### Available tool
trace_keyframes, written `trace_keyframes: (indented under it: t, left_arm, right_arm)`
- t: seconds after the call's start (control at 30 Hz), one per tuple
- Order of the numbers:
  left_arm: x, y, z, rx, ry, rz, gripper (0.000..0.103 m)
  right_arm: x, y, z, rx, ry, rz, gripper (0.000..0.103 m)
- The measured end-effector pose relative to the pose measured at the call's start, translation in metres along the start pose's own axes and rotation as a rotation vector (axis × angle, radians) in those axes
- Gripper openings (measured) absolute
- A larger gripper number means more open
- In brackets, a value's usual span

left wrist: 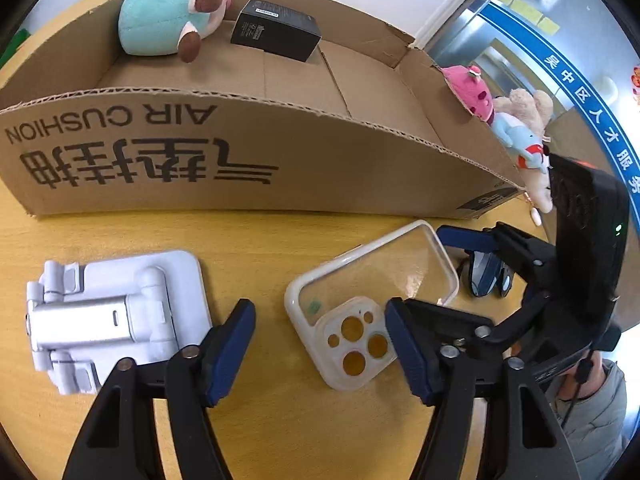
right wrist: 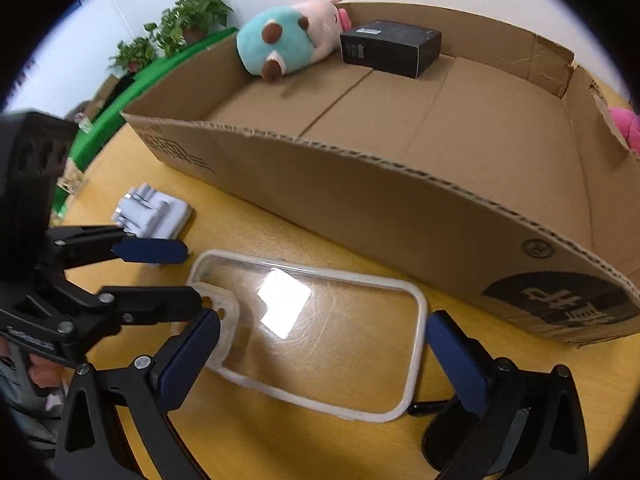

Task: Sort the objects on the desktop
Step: 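Move the right gripper to the clear phone case on the table, then grasp the clear phone case by its rim and lift it with the right gripper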

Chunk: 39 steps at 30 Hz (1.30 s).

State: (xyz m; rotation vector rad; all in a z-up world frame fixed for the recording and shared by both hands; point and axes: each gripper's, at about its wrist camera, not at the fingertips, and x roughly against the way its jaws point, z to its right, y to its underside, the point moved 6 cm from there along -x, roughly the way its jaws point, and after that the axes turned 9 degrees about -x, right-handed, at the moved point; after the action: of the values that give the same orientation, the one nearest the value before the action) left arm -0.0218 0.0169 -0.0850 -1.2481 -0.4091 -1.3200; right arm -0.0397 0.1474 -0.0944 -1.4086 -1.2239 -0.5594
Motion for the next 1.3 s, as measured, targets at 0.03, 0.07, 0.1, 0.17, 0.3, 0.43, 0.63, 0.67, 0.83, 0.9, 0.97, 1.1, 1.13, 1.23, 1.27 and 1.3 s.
trace_keyframes:
  t: [0.03, 0.07, 0.1, 0.17, 0.3, 0.43, 0.63, 0.67, 0.83, 0.9, 0.97, 1.1, 1.13, 1.23, 1.27, 1.3]
  left_arm:
    - [0.001, -0.001, -0.001, 0.006, 0.021, 0.001, 0.063]
    - [0.0, -0.001, -0.003, 0.014, 0.031, 0.003, 0.058]
    - [0.0, -0.001, -0.006, 0.021, 0.033, 0.006, 0.058]
    - [0.002, -0.002, -0.008, 0.016, 0.025, 0.012, 0.058]
    - [0.006, -0.001, -0.009, 0.025, 0.029, 0.041, 0.058]
    - [0.026, -0.004, -0.002, -0.001, 0.021, 0.126, 0.058]
    - [0.068, 0.007, 0.019, -0.068, 0.031, 0.243, 0.058]
    - [0.074, 0.011, 0.022, -0.079, 0.061, 0.256, 0.059]
    - [0.077, 0.04, 0.028, -0.126, 0.063, 0.215, 0.061]
    - [0.066, 0.046, 0.021, -0.088, 0.031, 0.17, 0.061]
    - [0.055, 0.052, 0.008, -0.036, 0.013, 0.13, 0.061]
    - [0.035, 0.057, -0.014, 0.035, -0.062, 0.061, 0.052]
    - [0.035, 0.057, -0.014, 0.028, -0.064, 0.077, 0.046]
    - [0.031, 0.057, -0.014, 0.011, -0.075, 0.061, 0.021]
    - [0.031, 0.057, -0.014, 0.003, -0.09, 0.064, 0.015]
    - [0.03, 0.058, -0.014, -0.007, -0.102, 0.064, 0.011]
  right_arm:
    - [-0.001, 0.002, -0.002, -0.007, -0.007, -0.009, 0.103]
    - [-0.002, 0.003, -0.005, -0.016, -0.037, -0.016, 0.103]
    - [-0.001, 0.005, -0.009, -0.02, -0.061, -0.016, 0.103]
    - [0.0, 0.01, -0.015, -0.013, -0.058, -0.001, 0.103]
    - [0.013, 0.019, -0.019, -0.033, -0.109, 0.048, 0.103]
    - [0.037, 0.029, -0.02, -0.077, -0.199, 0.131, 0.103]
    - [0.08, 0.055, -0.038, -0.044, -0.285, 0.267, 0.103]
    - [0.086, 0.06, -0.041, -0.032, -0.296, 0.282, 0.103]
    - [0.097, 0.085, -0.053, 0.017, -0.274, 0.305, 0.103]
    - [0.09, 0.087, -0.044, -0.01, -0.223, 0.295, 0.103]
    - [0.079, 0.085, -0.03, -0.068, -0.182, 0.273, 0.096]
    - [0.057, 0.084, -0.017, -0.067, -0.069, 0.217, 0.052]
    - [0.049, 0.083, -0.017, -0.057, -0.054, 0.193, 0.029]
    - [0.037, 0.081, -0.015, -0.038, 0.007, 0.185, 0.014]
    - [0.037, 0.082, -0.015, -0.03, 0.016, 0.189, 0.013]
    - [0.036, 0.082, -0.016, -0.021, 0.033, 0.191, 0.013]
